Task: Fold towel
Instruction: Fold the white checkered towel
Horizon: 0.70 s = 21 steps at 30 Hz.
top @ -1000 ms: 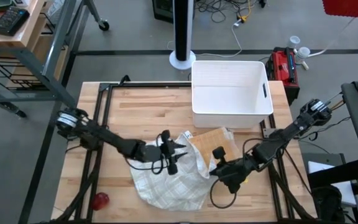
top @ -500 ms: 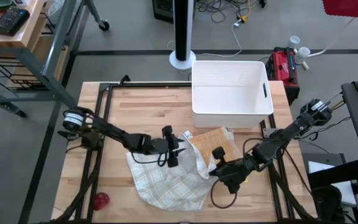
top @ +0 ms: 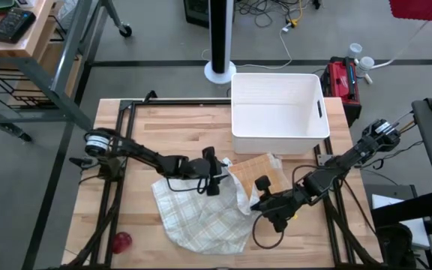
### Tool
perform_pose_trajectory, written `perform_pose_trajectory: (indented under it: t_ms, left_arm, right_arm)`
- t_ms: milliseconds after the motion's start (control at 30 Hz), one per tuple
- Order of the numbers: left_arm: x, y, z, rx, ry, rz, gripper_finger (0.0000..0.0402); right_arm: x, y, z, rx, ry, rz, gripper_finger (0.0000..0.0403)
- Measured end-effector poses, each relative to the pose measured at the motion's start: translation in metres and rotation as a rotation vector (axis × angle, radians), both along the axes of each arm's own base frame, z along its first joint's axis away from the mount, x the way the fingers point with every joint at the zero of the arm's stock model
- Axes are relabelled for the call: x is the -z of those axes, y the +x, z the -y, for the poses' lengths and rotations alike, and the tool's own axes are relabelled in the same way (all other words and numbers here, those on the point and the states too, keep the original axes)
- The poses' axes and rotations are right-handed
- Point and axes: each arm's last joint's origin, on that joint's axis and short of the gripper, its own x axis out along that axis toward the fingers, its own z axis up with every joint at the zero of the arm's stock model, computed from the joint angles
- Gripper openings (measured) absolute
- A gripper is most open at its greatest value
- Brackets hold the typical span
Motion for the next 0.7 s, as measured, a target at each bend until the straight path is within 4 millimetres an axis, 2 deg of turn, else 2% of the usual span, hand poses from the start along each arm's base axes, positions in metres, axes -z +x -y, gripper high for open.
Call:
perform_pose_trajectory:
  t_ms: [200,333,467,567,700]
  left_arm:
    - [0.017,0.002,0.0,0.003,-0.025,-0.053,0.0149]
    - [0.018,-0.001,0.001,0.007,-0.02,-0.092,0.0104]
    - [-0.002,-0.01,0.003,-0.024,-0.048,-0.149,0.0018]
    - [-0.023,-0.018,0.011,-0.08,-0.041,-0.171,0.0011]
    - [-0.044,-0.028,0.035,-0.102,0.057,-0.143,0.0002]
  right_arm:
    - [0.0,0.0,0.0,-0.008,-0.006,0.005,0.0]
    - [0.0,0.0,0.0,-0.007,-0.007,0.005,0.0]
    - [0.0,0.0,0.0,-0.004,-0.015,-0.002,0.0]
    - [0.0,-0.001,0.001,-0.004,-0.017,-0.004,0.0]
    - [-0.002,-0.001,0.001,-0.004,-0.011,0.005,0.0]
